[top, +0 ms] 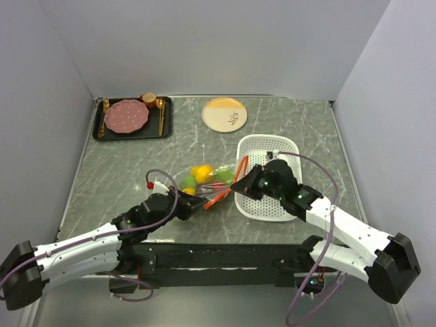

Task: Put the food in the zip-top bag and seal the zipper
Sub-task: Zip the zipper food storage bag at the center of the board, then place the zipper food storage bag at the center of the board.

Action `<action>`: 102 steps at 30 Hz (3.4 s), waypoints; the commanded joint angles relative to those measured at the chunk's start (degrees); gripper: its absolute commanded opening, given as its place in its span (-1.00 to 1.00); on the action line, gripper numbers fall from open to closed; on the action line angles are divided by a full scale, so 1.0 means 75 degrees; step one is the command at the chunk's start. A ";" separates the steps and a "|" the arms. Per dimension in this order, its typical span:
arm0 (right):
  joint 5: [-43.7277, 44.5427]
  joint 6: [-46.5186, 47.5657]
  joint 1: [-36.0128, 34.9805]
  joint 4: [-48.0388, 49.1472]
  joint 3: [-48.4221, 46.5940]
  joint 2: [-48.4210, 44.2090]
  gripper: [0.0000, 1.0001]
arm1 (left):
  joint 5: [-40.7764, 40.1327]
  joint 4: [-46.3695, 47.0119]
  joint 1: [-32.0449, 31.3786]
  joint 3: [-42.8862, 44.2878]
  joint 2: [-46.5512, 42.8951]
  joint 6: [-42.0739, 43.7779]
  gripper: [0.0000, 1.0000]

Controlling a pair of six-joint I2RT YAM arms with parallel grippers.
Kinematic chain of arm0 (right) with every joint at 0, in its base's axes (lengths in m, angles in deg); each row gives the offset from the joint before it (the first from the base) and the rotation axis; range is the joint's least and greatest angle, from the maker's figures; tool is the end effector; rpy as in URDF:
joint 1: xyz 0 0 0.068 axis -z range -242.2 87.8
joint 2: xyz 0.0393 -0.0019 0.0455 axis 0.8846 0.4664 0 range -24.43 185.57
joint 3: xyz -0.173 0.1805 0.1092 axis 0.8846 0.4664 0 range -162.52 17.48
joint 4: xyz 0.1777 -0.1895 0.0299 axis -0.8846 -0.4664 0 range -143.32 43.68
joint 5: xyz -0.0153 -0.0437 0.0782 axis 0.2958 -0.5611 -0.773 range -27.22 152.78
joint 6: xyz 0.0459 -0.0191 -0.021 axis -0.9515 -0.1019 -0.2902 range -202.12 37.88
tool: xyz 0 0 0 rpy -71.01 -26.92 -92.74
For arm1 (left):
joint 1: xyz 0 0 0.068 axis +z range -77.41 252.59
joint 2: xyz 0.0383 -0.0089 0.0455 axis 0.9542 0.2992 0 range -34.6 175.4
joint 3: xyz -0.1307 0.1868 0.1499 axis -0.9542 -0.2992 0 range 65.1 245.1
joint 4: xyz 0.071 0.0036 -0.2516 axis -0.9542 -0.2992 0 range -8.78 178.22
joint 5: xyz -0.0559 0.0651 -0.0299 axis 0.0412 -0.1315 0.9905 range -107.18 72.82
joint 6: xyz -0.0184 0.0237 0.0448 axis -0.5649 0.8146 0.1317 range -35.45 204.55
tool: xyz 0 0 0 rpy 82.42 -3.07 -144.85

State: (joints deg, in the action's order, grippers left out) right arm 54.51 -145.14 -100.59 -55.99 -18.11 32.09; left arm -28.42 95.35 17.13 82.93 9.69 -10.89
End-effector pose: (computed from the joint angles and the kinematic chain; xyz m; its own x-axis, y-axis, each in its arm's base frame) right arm 0.1683 0.1398 0.2465 -0.8151 0.4794 -0.3253 0.0327 0.5987 0.8003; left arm 0.1077 -0.1441 0.2063 -0.6826 -0.7303 0.0252 -0.2536 0.2044 -0.9455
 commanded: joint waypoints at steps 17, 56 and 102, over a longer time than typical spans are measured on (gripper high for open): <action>0.0306 0.1231 0.1169 -0.0222 -0.0597 0.0363 -0.74 | -0.0868 -0.1255 0.0106 0.0108 -0.0901 0.0010 -0.98; -0.0115 0.3258 0.2658 -0.0773 -0.2754 0.2238 -0.72 | -0.1383 -0.2311 0.0106 0.0038 -0.2026 -0.0154 -0.98; 0.0402 0.4067 0.4064 -0.1605 -0.2298 0.2297 0.38 | -0.3068 -0.4242 0.0117 0.2415 -0.2577 0.2282 0.44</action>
State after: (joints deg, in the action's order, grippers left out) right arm 57.15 -116.44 -73.10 -66.28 -36.69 47.84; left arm -43.07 69.10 17.66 94.05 -6.44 -0.73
